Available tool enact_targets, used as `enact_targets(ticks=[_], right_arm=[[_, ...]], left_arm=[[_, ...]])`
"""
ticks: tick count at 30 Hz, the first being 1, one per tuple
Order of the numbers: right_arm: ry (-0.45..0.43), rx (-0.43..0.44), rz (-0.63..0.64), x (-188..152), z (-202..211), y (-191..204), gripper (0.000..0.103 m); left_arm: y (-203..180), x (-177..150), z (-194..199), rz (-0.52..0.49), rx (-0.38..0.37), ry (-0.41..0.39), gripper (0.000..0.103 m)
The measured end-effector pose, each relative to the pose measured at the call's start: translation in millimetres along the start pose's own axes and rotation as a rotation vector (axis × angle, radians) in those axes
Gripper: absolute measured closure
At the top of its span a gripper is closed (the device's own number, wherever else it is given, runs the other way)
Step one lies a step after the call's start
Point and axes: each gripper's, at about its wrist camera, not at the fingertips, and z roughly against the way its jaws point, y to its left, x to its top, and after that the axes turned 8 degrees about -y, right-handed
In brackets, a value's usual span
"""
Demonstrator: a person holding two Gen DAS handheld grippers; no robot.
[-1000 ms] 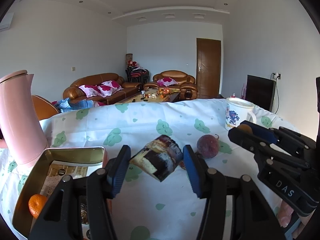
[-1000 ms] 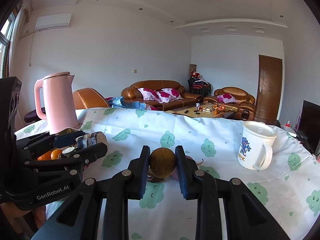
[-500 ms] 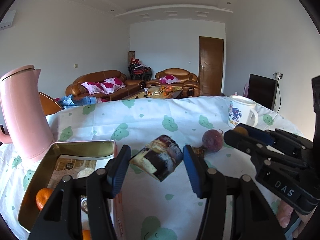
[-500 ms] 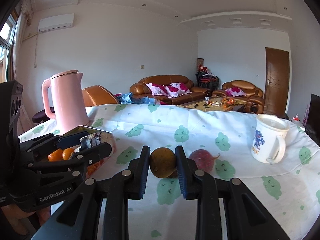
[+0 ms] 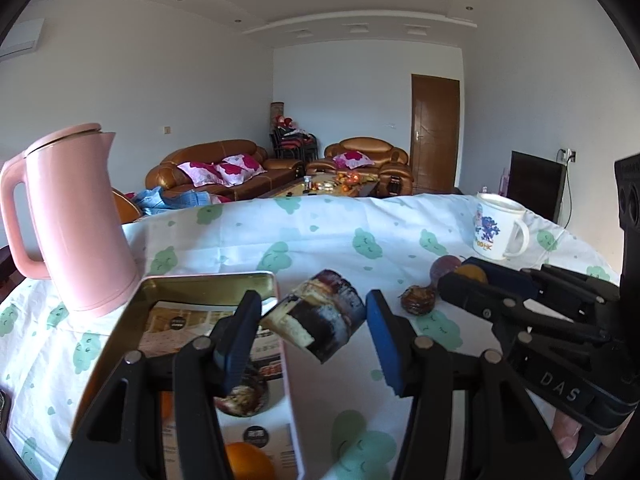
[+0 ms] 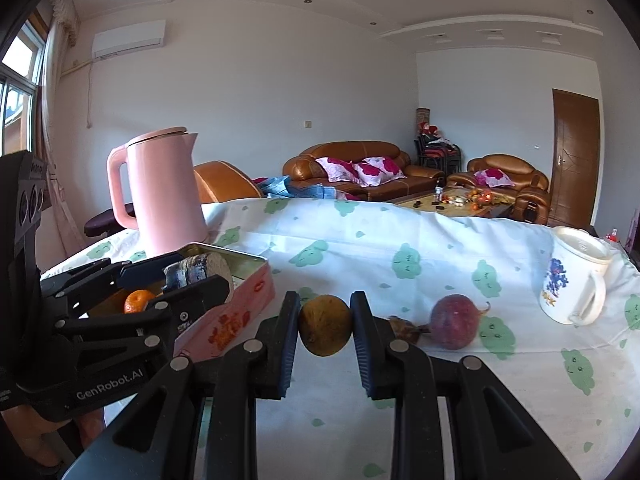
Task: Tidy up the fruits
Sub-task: 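Lower the snack into the tin with the left tool while the right tool releases the yellow fruit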
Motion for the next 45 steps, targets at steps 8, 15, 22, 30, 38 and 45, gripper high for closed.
enact_targets(ticks=[8, 15, 22, 30, 38, 45], right_arm=[[0.002, 0.04, -0.002, 5, -4, 16, 0.075], [0.007, 0.073, 0.016, 8, -10, 31, 0.075], [0.013, 0.101, 0.04, 9, -15, 47, 0.075], [0.013, 0.131, 0.059, 12, -17, 64, 0.075], [0.022, 0.156, 0.075, 12, -24, 81, 0.075], [0.037, 0.184, 0.094, 10, -33, 96, 0.075]], left_arm=[[17, 0, 10, 0.01, 0.028, -0.009, 0.047], [34, 1, 16, 0.007, 0.069, -0.013, 0.047], [50, -2, 18, 0.017, 0.107, 0.0, 0.047], [61, -2, 22, 0.019, 0.127, 0.009, 0.047], [75, -4, 26, 0.018, 0.144, 0.027, 0.047], [94, -6, 31, 0.024, 0.157, 0.051, 0.047]])
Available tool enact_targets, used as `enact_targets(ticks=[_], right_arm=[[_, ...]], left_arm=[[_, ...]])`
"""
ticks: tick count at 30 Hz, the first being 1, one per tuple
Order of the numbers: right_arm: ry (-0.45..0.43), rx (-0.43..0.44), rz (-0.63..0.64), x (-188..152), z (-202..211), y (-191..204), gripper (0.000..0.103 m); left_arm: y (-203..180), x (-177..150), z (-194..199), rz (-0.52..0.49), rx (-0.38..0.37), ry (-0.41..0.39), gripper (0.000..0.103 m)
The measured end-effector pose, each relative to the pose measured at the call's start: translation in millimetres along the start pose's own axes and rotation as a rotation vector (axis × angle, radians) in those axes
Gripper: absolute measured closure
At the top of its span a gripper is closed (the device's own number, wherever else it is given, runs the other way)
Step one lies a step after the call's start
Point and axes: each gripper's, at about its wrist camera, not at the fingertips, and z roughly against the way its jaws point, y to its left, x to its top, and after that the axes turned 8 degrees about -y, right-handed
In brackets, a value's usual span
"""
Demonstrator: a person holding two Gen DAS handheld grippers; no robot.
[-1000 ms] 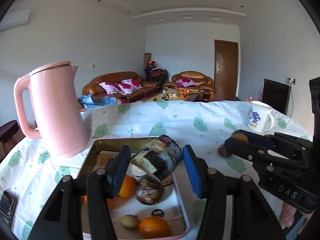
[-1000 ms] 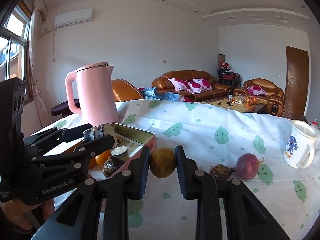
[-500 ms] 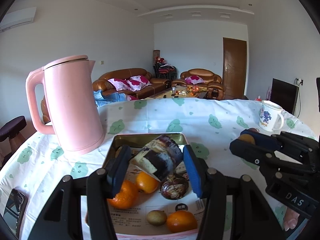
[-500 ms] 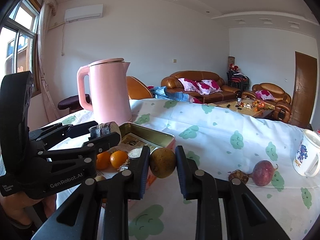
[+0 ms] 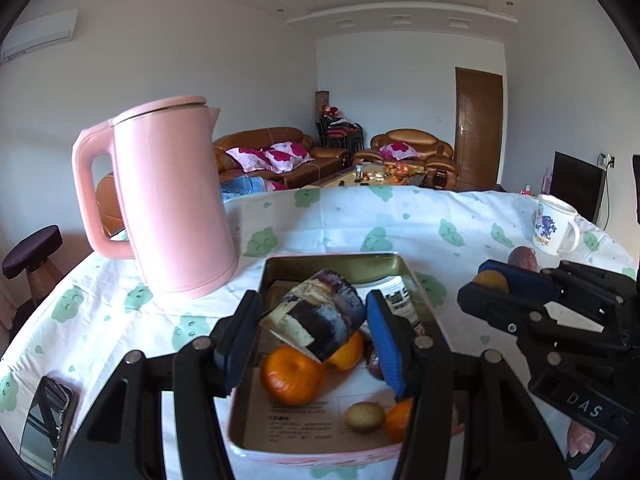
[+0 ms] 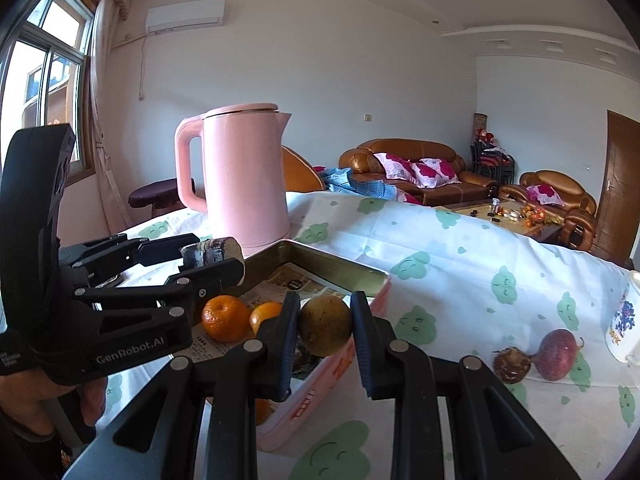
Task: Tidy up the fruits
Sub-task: 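Lower the snack into the tin with the left tool while the right tool releases the yellow fruit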
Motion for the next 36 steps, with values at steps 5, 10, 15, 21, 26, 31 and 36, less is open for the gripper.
enact_targets(ticks=[5, 10, 15, 21, 26, 31, 36], right_arm=[[0.015, 0.022, 0.01, -3, -6, 9, 0.075], [0.033, 0.04, 0.027, -7, -13, 18, 0.075], [0.047, 0.049, 0.031, -8, -20, 22, 0.075], [0.076, 0.058, 0.037, -9, -25, 24, 0.075], [0.102, 0.07, 0.035, -10, -31, 24, 0.075], [0.122, 0.082, 0.03, -11, -35, 24, 0.075], [0.142, 0.095, 0.022, -12, -38, 23, 0.075]], left_arm=[[5, -9, -1, -0.009, 0.006, 0.025, 0.047], [12, -15, -1, -0.002, 0.012, 0.04, 0.047], [15, -16, -1, -0.003, 0.015, 0.045, 0.047], [13, -18, -3, -0.011, 0.009, 0.061, 0.047], [10, -19, -7, -0.03, -0.008, 0.089, 0.047], [10, -20, -9, -0.033, -0.012, 0.108, 0.047], [10, -21, -11, -0.034, -0.012, 0.124, 0.047]])
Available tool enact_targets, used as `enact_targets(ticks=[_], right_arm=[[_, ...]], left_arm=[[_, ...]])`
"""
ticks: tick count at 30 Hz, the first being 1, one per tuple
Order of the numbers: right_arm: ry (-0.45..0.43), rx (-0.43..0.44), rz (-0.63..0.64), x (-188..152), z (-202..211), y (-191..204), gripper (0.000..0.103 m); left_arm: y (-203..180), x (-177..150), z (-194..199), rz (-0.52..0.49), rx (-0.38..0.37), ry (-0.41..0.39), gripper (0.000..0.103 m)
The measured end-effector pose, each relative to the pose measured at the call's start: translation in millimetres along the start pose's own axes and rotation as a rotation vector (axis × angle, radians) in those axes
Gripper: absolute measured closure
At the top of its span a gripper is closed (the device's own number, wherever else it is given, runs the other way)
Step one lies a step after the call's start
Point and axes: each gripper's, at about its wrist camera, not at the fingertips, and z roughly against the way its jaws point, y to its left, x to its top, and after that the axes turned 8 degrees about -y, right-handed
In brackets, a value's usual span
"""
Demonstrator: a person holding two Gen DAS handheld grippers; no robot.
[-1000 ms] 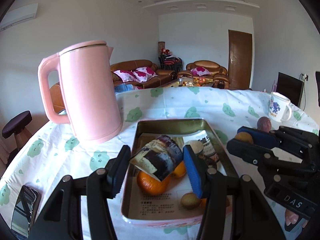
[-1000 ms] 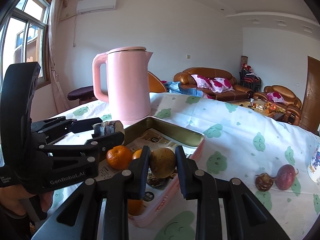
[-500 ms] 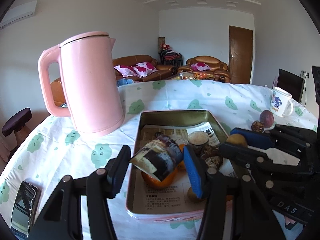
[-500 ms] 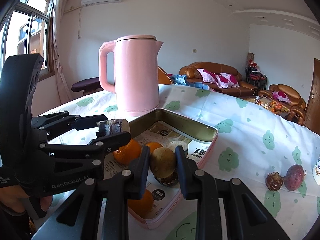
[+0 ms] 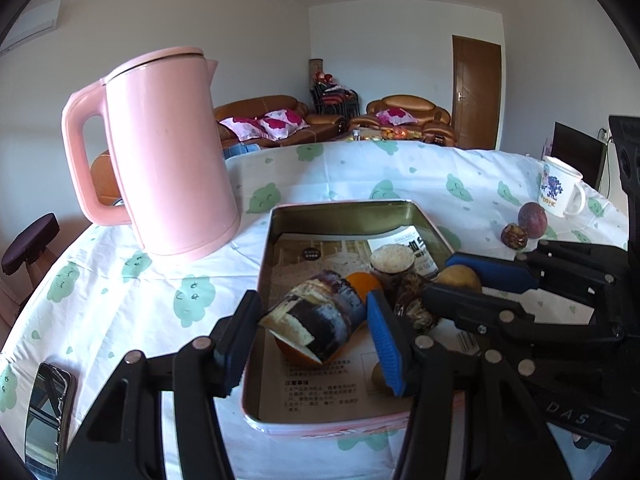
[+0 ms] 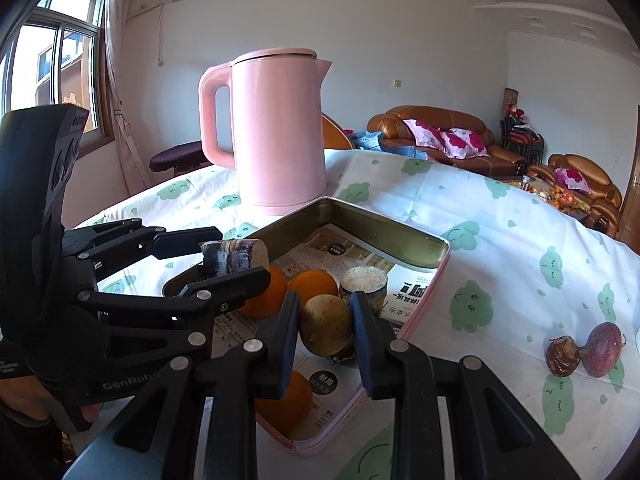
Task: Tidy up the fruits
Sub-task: 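Lower the snack into the tin with the left tool while the right tool releases the yellow fruit, then withdraw both open tools from the tin back over the remaining items, then grasp the purple fruit with the right tool while the left tool grasps the brown pastry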
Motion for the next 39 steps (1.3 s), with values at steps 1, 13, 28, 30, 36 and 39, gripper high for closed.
enact_targets(ticks=[1, 13, 28, 30, 36, 39], right_arm=[[0.002, 0.001, 0.001, 0, -1, 0, 0.075], [-0.021, -0.014, -0.029, 1, 8, -10, 0.049], [-0.017, -0.316, -0.11, 20, 79, -113, 0.048], [-0.01, -0.386, -0.157, 17, 85, -144, 0.048], [0.021, -0.496, -0.263, 1, 79, -203, 0.048], [0.044, -0.492, -0.339, -12, 69, -222, 0.048]], left_arm=[[0, 0, 0, -0.001, 0.002, 0.001, 0.047], [9, 6, 11, 0.049, 0.057, -0.027, 0.017], [-64, 55, 12, 0.05, -0.139, -0.07, 0.0], [-75, 66, 3, 0.076, -0.186, -0.049, 0.0], [-115, 83, -37, 0.081, -0.195, -0.003, 0.0], [-131, 81, -56, 0.078, -0.195, 0.019, 0.0]])
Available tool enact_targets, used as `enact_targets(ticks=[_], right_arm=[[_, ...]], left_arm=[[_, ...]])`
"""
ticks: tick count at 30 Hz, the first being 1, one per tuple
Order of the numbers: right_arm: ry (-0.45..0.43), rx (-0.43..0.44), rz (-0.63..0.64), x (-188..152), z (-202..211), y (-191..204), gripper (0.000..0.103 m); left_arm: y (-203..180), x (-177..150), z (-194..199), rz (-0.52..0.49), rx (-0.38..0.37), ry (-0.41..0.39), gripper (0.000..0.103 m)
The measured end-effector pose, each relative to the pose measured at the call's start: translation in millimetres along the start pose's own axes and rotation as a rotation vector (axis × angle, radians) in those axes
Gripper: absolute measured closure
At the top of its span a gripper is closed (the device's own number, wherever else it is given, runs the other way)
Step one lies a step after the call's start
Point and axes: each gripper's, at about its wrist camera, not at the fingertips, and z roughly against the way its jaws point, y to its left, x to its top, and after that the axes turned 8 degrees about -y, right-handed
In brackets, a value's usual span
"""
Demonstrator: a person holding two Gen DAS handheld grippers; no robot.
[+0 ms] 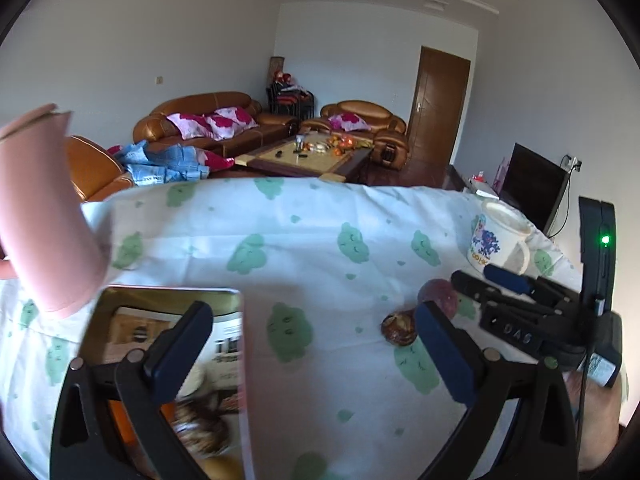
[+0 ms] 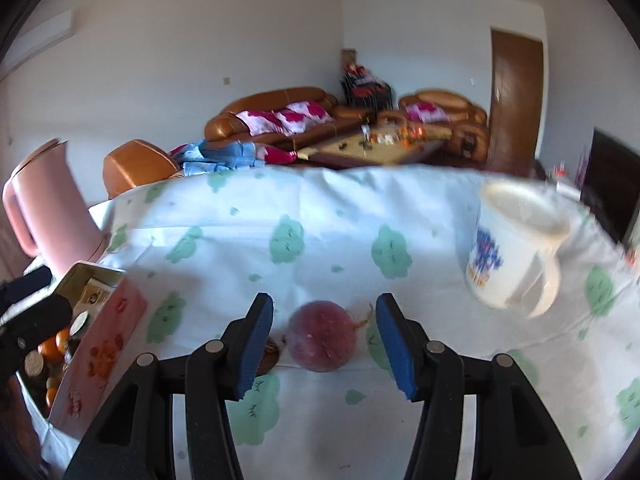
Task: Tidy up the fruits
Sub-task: 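Grasp the purple fruit with the right tool while the left tool grasps the brown pastry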
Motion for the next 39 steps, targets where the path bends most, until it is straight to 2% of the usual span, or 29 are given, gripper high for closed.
enact_targets(ticks=[7, 10, 14, 18, 24, 29, 32, 39], right_arm=[[0.062, 0.003, -0.046, -9, -33, -6, 0.047], [0.092, 0.01, -0.06, -12, -46, -9, 0.039], [0.122, 0.046, -0.107, -14, -52, -16, 0.039], [0.185, 0.085, -0.127, -21, -58, -20, 0.051], [0.145, 0.089, -0.126, -24, -42, -22, 0.051], [0.094, -0.025, -0.082, -26, -22, -29, 0.051], [0.087, -0.045, -0.116, -27, -15, -42, 0.051], [0.09, -0.043, -0.175, -28, -14, -57, 0.051]], left_arm=[[-9, -7, -25, -0.025, 0.045, 0.017, 0.0], [-6, -8, -28, -0.012, 0.039, 0.019, 0.0], [-6, -9, -34, -0.011, 0.045, 0.026, 0.0], [-11, -11, -37, -0.019, 0.046, 0.033, 0.0], [-21, -14, -42, -0.034, 0.039, 0.041, 0.0], [-33, -21, -51, -0.068, 0.016, 0.068, 0.0], [-43, -24, -57, -0.095, -0.007, 0.095, 0.003], [-54, -30, -84, -0.095, -0.071, 0.19, 0.019]])
